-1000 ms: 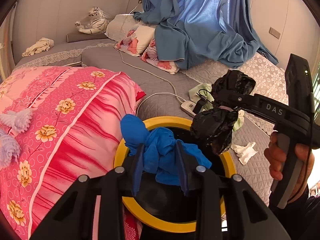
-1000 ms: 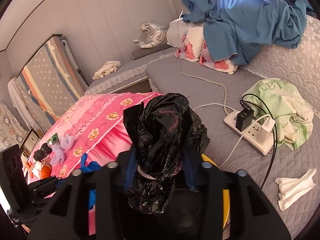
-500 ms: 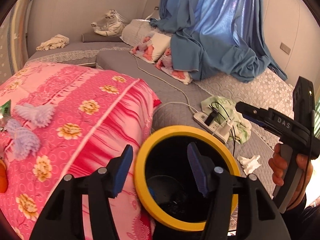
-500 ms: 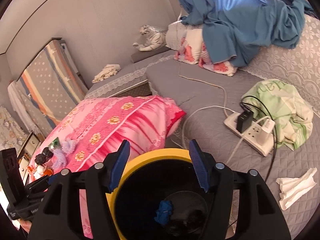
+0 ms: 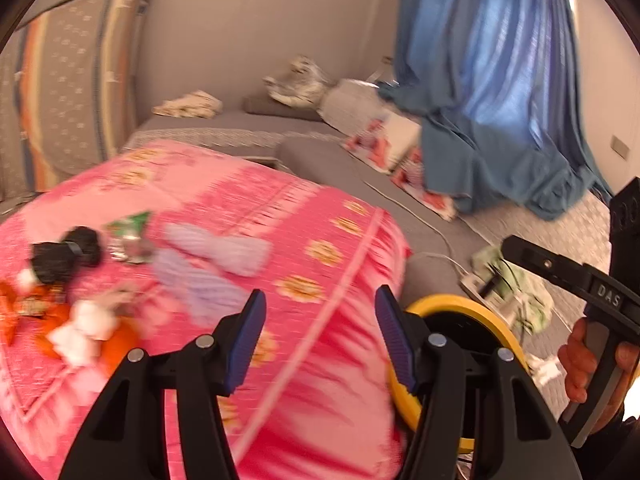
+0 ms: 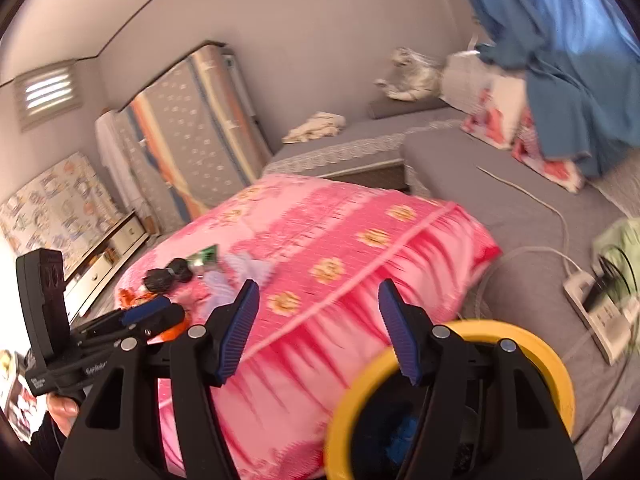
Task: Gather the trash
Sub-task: 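Move both open tools back over the trash on the bed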
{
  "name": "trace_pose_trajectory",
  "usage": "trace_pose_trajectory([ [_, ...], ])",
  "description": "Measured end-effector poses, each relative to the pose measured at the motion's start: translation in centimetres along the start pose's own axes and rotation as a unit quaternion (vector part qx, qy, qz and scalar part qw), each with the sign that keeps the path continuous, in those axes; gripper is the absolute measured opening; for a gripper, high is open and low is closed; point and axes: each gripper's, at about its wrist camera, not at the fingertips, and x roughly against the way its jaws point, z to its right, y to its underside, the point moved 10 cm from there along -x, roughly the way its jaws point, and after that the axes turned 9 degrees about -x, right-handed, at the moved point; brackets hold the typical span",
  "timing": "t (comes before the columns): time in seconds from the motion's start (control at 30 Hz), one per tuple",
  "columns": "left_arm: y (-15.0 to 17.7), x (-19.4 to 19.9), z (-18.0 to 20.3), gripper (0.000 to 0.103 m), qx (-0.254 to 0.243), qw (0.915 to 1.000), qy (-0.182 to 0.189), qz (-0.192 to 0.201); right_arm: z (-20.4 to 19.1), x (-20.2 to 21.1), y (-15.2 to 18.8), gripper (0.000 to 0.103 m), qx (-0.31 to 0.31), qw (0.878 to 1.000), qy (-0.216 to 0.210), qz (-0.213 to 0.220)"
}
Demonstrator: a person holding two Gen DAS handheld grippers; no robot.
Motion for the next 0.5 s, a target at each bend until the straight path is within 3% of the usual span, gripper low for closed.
trace_pose_trajectory([
  [0.33,-0.4,6.8,-9.6,0.054,0.030,0.9933,-0.107,0.031,-9.6,-2.2,0.0,0.059,0.072,0.995,-0.062,-0.004],
  [0.5,1.1,8.2,-13.2,0.054,0.050,0.9893,-0.134,0.027,-12.9,-3.7,0.4,0.059,0.103,0.992,-0.080,-0.007],
])
